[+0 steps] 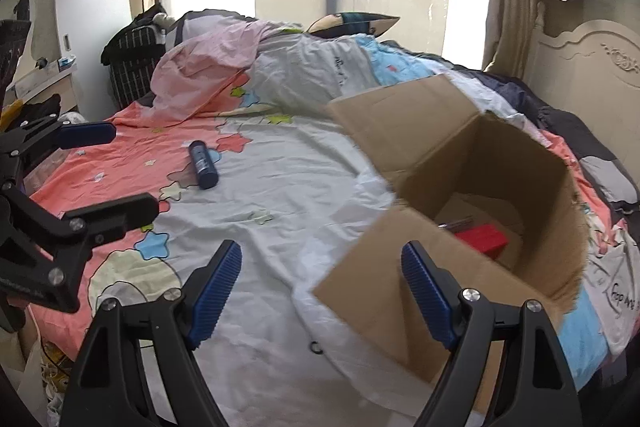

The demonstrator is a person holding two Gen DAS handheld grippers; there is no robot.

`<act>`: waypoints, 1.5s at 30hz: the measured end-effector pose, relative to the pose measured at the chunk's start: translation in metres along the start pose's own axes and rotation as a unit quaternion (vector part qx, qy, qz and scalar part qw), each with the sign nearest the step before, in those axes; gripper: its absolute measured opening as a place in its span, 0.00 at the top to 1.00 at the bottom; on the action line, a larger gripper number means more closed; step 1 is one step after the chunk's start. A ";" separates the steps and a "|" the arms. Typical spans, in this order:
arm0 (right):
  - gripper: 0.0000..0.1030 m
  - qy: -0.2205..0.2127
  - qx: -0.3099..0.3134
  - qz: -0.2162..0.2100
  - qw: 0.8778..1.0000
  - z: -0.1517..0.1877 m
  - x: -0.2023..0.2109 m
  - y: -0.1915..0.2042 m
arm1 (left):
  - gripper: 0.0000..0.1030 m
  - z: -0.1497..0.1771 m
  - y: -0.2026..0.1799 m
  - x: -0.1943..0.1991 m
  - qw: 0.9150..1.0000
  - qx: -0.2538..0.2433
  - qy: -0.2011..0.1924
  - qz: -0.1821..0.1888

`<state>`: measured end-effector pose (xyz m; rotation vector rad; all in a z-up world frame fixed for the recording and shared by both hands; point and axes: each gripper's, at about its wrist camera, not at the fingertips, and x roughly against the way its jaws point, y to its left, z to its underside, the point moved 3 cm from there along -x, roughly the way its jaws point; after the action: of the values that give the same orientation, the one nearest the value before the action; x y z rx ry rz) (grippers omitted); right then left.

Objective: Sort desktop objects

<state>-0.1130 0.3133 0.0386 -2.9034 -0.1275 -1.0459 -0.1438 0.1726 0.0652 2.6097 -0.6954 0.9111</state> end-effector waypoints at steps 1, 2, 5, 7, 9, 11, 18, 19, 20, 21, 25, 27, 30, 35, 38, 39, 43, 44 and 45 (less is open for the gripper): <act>0.23 0.001 0.000 -0.002 1.000 0.000 -0.002 0.004 | 0.00 0.005 0.008 -0.002 1.000 0.010 0.005 -0.005; 0.23 0.003 0.000 -0.003 1.000 0.001 -0.004 0.008 | 0.00 0.009 0.015 -0.003 1.000 0.021 0.009 -0.011; 0.23 0.002 -0.005 0.000 1.000 0.002 -0.009 0.020 | 0.00 0.023 0.036 -0.005 0.998 0.049 0.013 -0.039; 0.23 0.005 -0.007 0.001 1.000 0.003 -0.014 0.030 | 0.00 0.030 0.046 -0.004 0.996 0.065 0.012 -0.053; 0.23 0.009 -0.008 0.000 1.000 0.003 -0.018 0.039 | 0.00 0.036 0.056 -0.003 0.995 0.076 0.016 -0.063; 0.23 0.013 -0.008 -0.005 1.000 0.004 -0.023 0.049 | 0.00 0.042 0.066 -0.001 0.993 0.087 0.018 -0.079; 0.23 0.024 0.003 -0.022 0.999 0.003 -0.035 0.078 | 0.00 0.068 0.104 0.006 0.987 0.136 0.024 -0.087; 0.23 0.025 0.005 -0.025 0.999 0.002 -0.036 0.082 | 0.00 0.072 0.109 0.006 0.986 0.145 0.026 -0.080; 0.23 0.026 0.008 -0.027 0.999 0.002 -0.038 0.086 | 0.00 0.075 0.114 0.007 0.985 0.153 0.026 -0.078; 0.23 0.027 0.011 -0.029 0.999 0.002 -0.039 0.091 | 0.00 0.078 0.119 0.008 0.983 0.161 0.025 -0.082; 0.23 0.030 0.018 -0.035 0.999 0.002 -0.044 0.105 | 0.00 0.094 0.132 0.012 0.978 0.175 0.024 -0.108; 0.23 0.030 0.018 -0.039 0.999 0.002 -0.047 0.111 | 0.00 0.100 0.137 0.013 0.976 0.180 0.026 -0.116; 0.23 0.033 0.017 -0.043 0.998 0.002 -0.051 0.119 | 0.00 0.109 0.144 0.014 0.973 0.183 0.029 -0.136; 0.23 0.030 0.009 -0.047 0.998 0.001 -0.057 0.131 | 0.00 0.127 0.154 0.012 0.969 0.197 0.043 -0.140; 0.23 0.031 0.002 -0.051 0.998 0.002 -0.062 0.138 | 0.00 0.136 0.159 0.011 0.966 0.210 0.047 -0.146; 0.23 0.031 0.000 -0.053 0.998 0.003 -0.064 0.140 | 0.00 0.139 0.160 0.011 0.965 0.212 0.048 -0.146; 0.23 0.036 0.001 -0.057 0.998 0.006 -0.070 0.152 | 0.00 0.145 0.162 0.008 0.963 0.213 0.054 -0.157; 0.23 0.038 0.002 -0.058 0.998 0.007 -0.072 0.154 | 0.00 0.146 0.163 0.007 0.962 0.214 0.055 -0.160; 0.23 0.038 0.002 -0.059 0.998 0.007 -0.073 0.155 | 0.00 0.147 0.163 0.006 0.961 0.217 0.055 -0.162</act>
<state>-0.1493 0.1549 -0.0166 -2.8783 -0.2989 -1.1709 -0.1520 -0.0279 -0.0238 2.8887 -0.0285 1.1952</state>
